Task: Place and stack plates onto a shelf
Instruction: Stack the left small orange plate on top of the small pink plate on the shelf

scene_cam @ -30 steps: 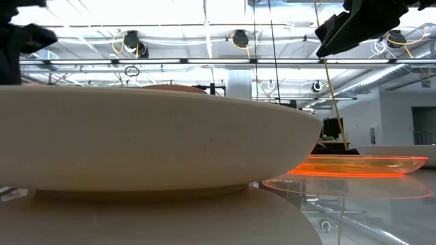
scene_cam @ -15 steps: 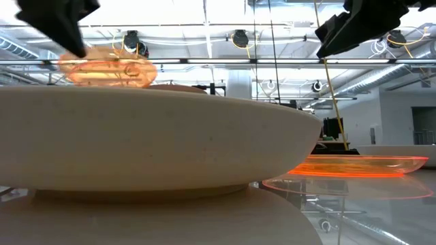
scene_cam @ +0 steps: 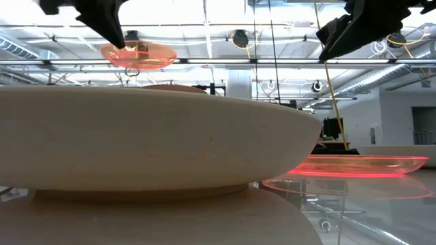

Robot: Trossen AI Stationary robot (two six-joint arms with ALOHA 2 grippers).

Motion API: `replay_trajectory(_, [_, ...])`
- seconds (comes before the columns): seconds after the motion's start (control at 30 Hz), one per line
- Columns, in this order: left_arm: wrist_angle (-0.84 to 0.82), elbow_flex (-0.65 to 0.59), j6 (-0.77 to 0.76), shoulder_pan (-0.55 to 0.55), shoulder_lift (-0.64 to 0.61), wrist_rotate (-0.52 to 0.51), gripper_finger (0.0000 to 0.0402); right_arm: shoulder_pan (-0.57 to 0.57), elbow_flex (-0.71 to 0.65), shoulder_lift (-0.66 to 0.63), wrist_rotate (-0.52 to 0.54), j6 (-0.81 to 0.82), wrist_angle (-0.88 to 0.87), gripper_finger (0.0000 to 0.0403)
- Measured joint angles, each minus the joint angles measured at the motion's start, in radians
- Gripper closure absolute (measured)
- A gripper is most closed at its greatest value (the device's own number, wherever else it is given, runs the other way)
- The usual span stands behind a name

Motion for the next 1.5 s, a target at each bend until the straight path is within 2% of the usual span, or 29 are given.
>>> replay_trajectory(0.4, [-0.013,0.002,0.116,0.259,-0.098,0.024,0.0396,0.000,0.000,0.000,-0.001,0.001,0.000,0.0284])
replay_trajectory(0.8, [-0.042,-0.049,0.120,0.476,-0.153,0.064,0.0396,0.000,0.000,0.000,-0.002,0.003,0.000,0.0284])
replay_trajectory(1.13, [-0.046,-0.110,0.091,0.614,-0.154,0.064,0.0396,0.000,0.000,0.000,-0.001,0.006,0.000,0.0284])
replay_trajectory(1.5, [-0.051,-0.113,0.073,0.727,-0.154,0.064,0.0396,0.000,0.000,0.000,0.000,0.006,0.007,0.0284])
